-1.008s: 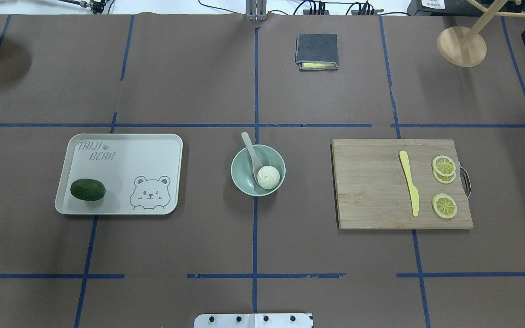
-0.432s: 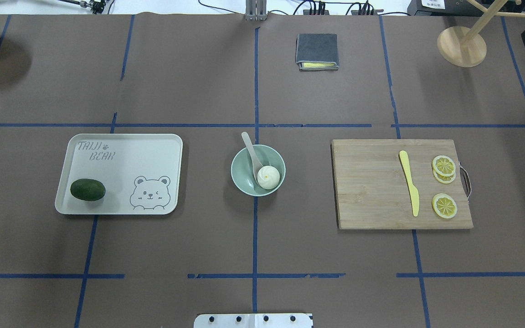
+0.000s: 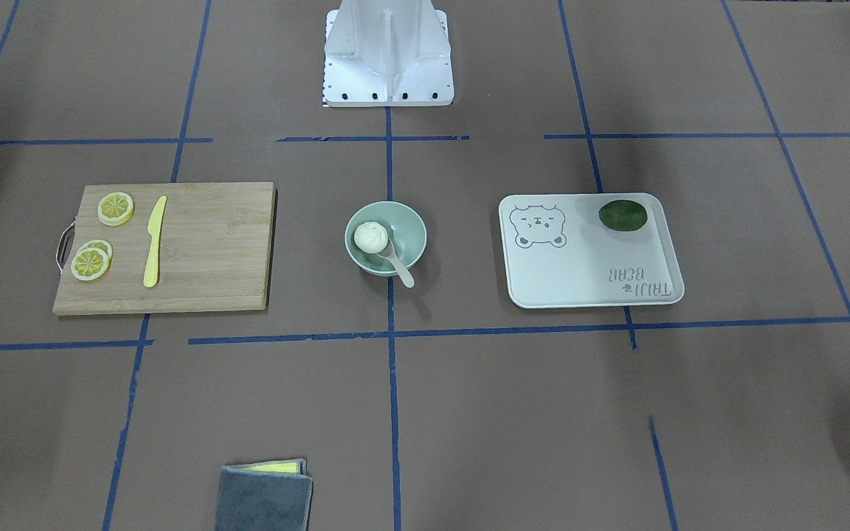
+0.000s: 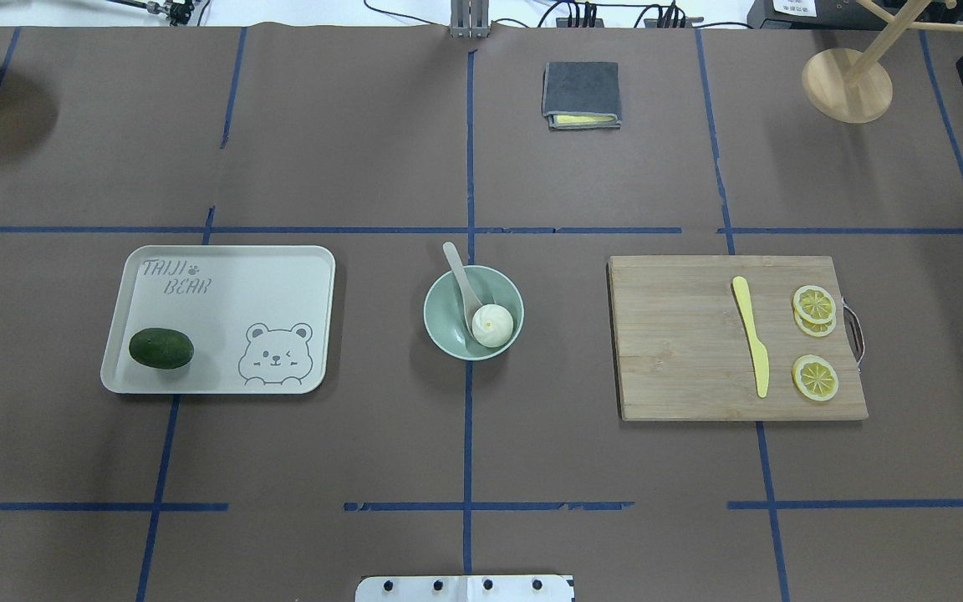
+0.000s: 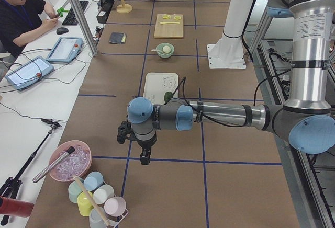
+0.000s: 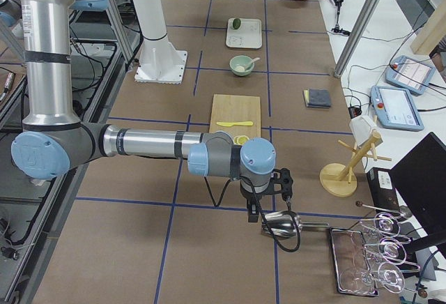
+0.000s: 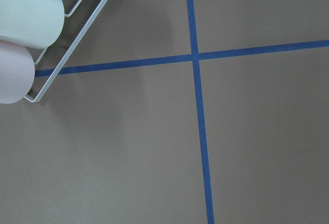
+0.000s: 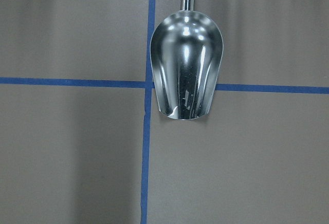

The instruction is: Put spoon and bun in bowl

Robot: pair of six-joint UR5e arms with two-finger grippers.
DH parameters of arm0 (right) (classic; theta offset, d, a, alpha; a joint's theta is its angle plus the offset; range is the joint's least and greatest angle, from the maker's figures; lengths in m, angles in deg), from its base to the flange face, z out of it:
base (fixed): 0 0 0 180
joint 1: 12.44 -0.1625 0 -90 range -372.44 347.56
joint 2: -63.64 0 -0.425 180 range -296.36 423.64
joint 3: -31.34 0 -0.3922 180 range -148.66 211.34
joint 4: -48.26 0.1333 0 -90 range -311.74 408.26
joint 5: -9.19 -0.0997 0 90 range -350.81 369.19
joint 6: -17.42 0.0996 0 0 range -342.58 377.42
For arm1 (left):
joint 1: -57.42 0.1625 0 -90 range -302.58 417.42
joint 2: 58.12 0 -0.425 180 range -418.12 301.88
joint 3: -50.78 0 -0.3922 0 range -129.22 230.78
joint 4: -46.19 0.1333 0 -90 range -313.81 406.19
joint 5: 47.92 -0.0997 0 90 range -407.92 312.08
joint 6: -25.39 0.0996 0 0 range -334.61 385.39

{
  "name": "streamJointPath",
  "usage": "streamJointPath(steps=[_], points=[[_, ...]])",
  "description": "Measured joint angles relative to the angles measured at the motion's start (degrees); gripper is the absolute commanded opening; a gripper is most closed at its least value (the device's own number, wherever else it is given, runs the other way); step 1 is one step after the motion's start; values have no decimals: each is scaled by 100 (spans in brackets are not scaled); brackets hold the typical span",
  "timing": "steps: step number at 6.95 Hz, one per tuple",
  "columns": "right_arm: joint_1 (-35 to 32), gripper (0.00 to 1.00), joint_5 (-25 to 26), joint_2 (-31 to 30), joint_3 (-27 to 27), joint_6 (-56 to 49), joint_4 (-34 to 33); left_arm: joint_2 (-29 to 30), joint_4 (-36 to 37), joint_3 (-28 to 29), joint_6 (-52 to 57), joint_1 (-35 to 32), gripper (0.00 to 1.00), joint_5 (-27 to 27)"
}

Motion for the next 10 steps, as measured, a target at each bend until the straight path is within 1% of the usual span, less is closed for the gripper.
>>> streamJointPath(steps=[3,10], points=[[-2,100,-7,7,-16,156,0,7,-54,-1,-356,-16,100,0],[-1,100,-14,12,-12,181,0,16,-135,1,-390,-17,100,-3]])
